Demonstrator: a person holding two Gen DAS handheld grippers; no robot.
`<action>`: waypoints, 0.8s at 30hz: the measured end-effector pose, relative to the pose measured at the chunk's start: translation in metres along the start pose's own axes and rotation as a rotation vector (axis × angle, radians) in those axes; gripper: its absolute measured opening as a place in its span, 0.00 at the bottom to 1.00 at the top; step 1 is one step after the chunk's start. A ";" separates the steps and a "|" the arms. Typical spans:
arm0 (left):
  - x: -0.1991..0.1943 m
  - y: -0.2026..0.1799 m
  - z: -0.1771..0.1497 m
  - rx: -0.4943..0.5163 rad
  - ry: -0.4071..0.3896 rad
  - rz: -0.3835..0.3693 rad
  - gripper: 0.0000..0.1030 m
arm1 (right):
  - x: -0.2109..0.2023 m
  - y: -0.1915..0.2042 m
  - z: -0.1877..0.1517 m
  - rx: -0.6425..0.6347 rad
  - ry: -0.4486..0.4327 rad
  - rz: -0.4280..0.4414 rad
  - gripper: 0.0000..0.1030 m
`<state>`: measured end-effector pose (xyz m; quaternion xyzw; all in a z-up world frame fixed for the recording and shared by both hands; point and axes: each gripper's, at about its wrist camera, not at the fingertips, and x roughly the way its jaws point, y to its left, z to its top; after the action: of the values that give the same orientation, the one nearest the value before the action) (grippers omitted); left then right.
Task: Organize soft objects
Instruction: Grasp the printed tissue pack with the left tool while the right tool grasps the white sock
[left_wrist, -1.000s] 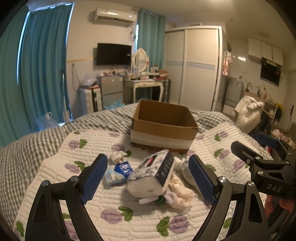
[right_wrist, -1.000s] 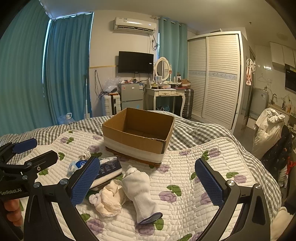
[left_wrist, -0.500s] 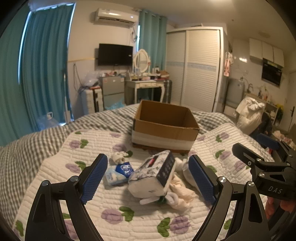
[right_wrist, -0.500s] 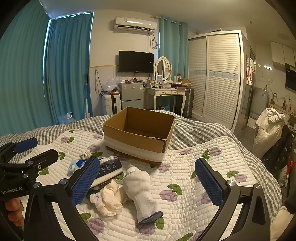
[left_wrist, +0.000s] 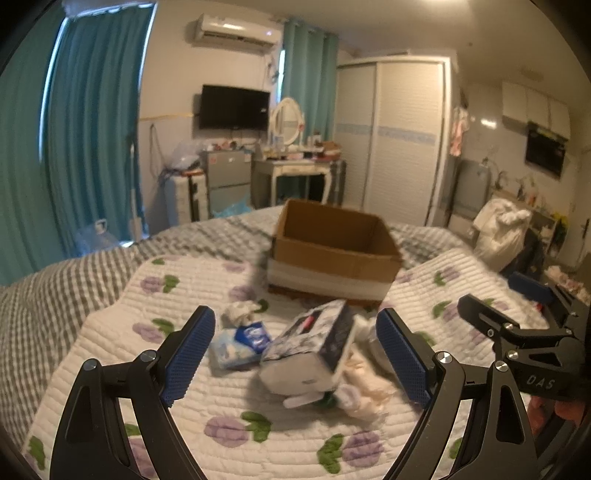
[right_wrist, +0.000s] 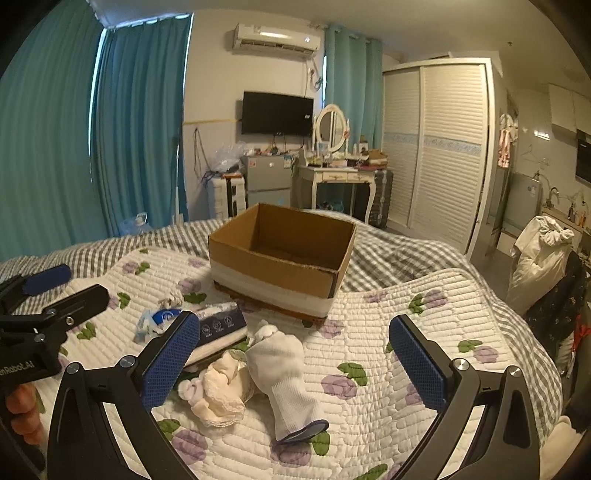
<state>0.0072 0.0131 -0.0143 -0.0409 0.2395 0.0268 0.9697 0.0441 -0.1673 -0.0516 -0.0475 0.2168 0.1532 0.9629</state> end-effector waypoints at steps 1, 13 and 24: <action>0.005 0.001 -0.002 0.003 0.016 0.012 0.88 | 0.007 -0.001 -0.001 0.000 0.015 -0.004 1.00; 0.063 -0.007 -0.030 0.018 0.200 0.008 0.87 | 0.117 -0.010 -0.046 0.074 0.344 0.113 0.73; 0.103 -0.006 -0.037 -0.050 0.282 -0.043 0.86 | 0.093 -0.011 -0.039 0.069 0.268 0.132 0.29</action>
<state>0.0813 0.0073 -0.0943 -0.0737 0.3715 0.0058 0.9255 0.1117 -0.1584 -0.1263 -0.0198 0.3512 0.2011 0.9142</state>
